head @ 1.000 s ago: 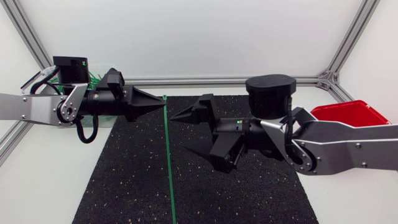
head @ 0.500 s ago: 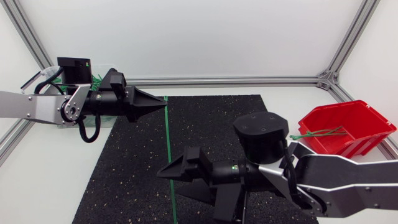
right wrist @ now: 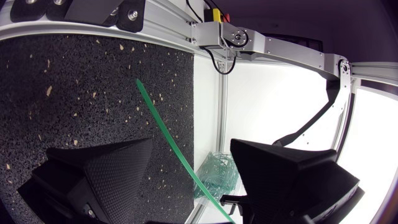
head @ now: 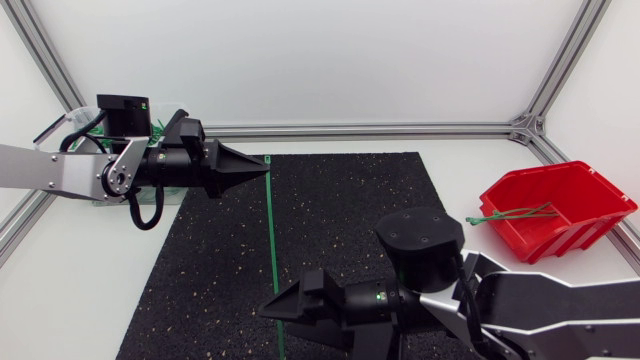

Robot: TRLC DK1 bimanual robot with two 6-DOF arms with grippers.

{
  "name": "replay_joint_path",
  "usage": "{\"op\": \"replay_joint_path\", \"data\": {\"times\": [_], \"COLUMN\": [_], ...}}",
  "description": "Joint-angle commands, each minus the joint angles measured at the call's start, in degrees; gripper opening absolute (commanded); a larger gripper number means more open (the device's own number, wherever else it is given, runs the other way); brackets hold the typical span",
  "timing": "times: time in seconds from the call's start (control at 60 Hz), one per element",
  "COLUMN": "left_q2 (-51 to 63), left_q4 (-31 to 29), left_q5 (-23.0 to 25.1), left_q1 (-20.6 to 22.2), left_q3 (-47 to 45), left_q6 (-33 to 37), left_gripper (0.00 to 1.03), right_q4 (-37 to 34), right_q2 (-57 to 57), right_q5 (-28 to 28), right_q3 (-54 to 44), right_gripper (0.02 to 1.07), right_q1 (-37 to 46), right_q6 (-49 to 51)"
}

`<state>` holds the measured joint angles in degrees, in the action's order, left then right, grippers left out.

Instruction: Take a green cable tie from the red box, thread the tail through the head to close it, then place it in the transparent bin on the left.

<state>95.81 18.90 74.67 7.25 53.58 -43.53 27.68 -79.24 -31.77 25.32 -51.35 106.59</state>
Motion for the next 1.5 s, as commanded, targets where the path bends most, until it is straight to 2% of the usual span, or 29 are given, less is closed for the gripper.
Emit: {"op": "replay_joint_path", "data": {"times": [0.0,0.117,0.35,0.433,0.633,0.783,0.917,1.083,1.217,1.383,1.483], "left_q2": [1.05,1.05,1.05,1.05,0.96,0.96,-0.18,-1.59,-3.35,-7.04,-8.8], "left_q4": [-0.09,-0.09,-0.09,-0.09,-0.09,0.09,0.7,2.99,5.71,6.33,7.21], "left_q5": [0.82,0.82,0.82,0.82,0.82,0.82,0.82,0.74,0.21,-1.02,-2.69], "left_q1": [0.31,0.49,0.75,0.75,0.84,1.02,1.46,2.51,3.3,4.8,5.67], "left_q3": [1.53,1.53,1.35,1.35,1.17,0.82,-0.76,-3.22,-5.77,-9.11,-10.78], "left_q6": [-1.3,-1.38,-1.38,-1.38,-1.38,-1.03,0.64,1.78,2.04,5.3,6.44], "left_gripper": [0.04,0.04,0.04,0.04,0.04,0.04,0.04,0.04,0.04,0.04,0.04], "right_q4": [0.88,1.67,3.87,4.05,4.66,4.75,4.75,4.13,4.05,4.49,3.61], "right_q2": [-0.74,-0.91,-1.7,-1.7,-1.44,-0.56,1.2,2.16,2.78,2.95,2.87], "right_q5": [-0.49,-0.57,-0.84,-1.01,-1.54,-2.16,-2.68,-4.18,-7.61,-11.65,-12.7], "right_q3": [-2.03,-2.38,-3.26,-3.52,-4.49,-5.37,-4.84,-1.24,0.43,1.75,2.36], "right_gripper": [0.77,0.6,0.35,0.22,0.08,0.08,0.08,0.08,0.08,0.08,0.08], "right_q1": [-0.77,-1.29,-1.56,-1.38,-0.94,-0.68,-0.94,-0.33,2.05,6.09,7.58], "right_q6": [1.34,1.26,1.26,1.17,0.99,0.47,-6.3,-22.03,-33.37,-45.33,-49.19]}}
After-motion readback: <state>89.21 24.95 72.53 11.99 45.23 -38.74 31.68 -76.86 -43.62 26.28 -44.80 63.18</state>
